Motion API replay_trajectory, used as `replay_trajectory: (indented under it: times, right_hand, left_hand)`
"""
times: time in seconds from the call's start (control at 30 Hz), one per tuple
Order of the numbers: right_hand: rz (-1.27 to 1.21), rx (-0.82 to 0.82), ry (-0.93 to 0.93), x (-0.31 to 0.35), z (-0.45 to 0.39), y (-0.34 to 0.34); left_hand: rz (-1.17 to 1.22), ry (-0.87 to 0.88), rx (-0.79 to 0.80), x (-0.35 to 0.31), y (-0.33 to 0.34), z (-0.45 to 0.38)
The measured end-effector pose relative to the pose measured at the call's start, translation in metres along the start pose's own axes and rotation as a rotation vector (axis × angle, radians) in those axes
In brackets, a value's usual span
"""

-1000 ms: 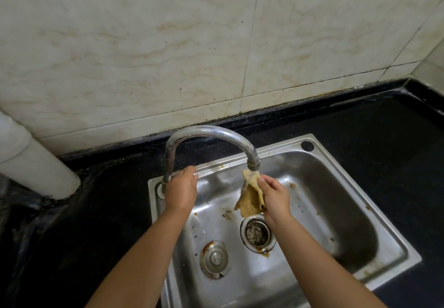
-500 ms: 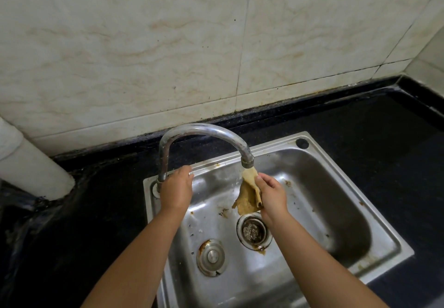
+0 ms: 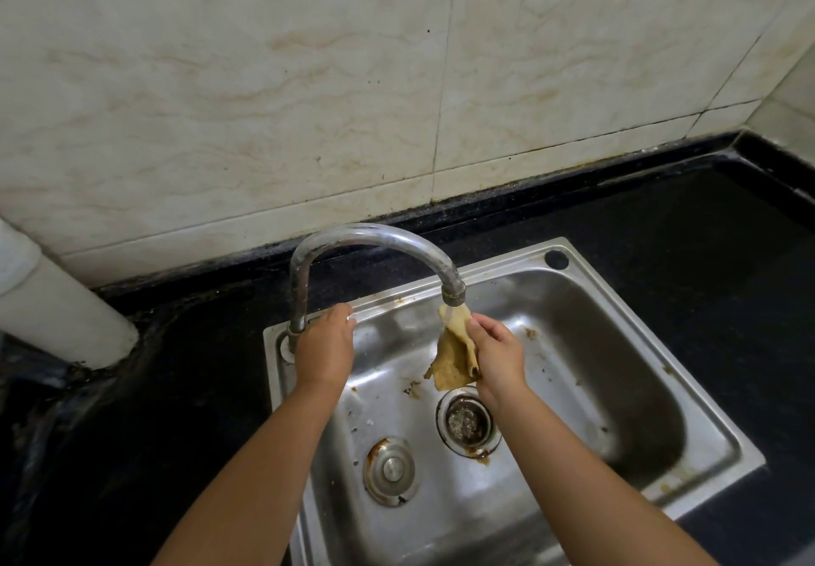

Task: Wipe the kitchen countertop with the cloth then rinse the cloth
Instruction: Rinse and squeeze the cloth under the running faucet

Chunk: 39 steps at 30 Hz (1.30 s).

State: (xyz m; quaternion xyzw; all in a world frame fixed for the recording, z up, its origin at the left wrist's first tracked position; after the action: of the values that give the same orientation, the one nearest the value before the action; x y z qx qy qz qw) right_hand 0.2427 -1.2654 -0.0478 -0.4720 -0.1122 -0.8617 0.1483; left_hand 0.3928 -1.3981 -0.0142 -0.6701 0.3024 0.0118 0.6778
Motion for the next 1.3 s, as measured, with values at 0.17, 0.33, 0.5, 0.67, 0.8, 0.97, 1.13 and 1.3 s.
replay_trajectory:
  times: [0.17,0.33,0.5,0.67,0.8,0.97,1.13,1.3]
  right_hand:
    - [-0.009,-0.004,-0.001,0.0,-0.002,0.001]
    - [-0.115,-0.019,0.067,-0.004,0.0,0.004]
    - [-0.227,-0.006,0.158,-0.007,0.001,0.001]
    - [-0.195,0.13,0.19,-0.006,-0.001,-0.003]
    - [0.121,0.259,0.027,0.006,-0.021,-0.005]
    - [0.682,0.583,-0.337,0.007,-0.023,-0.001]
    - [0.67,0.483,-0.37,0.017,-0.053,-0.004]
    - [0.422,0.624,-0.204,0.012,-0.047,0.001]
  left_hand:
    - [0.022,-0.029,0.023,-0.002,0.0,0.0]
    - [0.14,0.082,-0.177,-0.005,0.005,0.024]
    - [0.924,-0.756,0.244,-0.032,0.055,0.068]
    - [1.593,-1.208,0.449,-0.067,0.082,0.065]
    - [1.554,-1.053,0.095,-0.065,0.076,0.037]
    - [1.536,-0.877,0.01,-0.073,0.067,0.044]
    - [1.494,-0.971,-0.067,-0.074,0.071,0.037]
    - [1.459,-1.076,-0.172,-0.072,0.093,0.04]
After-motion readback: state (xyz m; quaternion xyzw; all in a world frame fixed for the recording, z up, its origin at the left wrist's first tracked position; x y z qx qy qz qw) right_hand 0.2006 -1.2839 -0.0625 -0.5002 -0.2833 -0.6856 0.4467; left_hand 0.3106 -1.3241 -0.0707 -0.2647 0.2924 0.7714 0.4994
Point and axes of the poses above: each hand's wrist, its own z-axis away from the middle knuckle, its own y-axis out of the palm, x = y × z, the point moved 4 cm from there along -z, towards the middle knuckle, and after that the axes turned 6 degrees about -x, right-handed, at the moved point
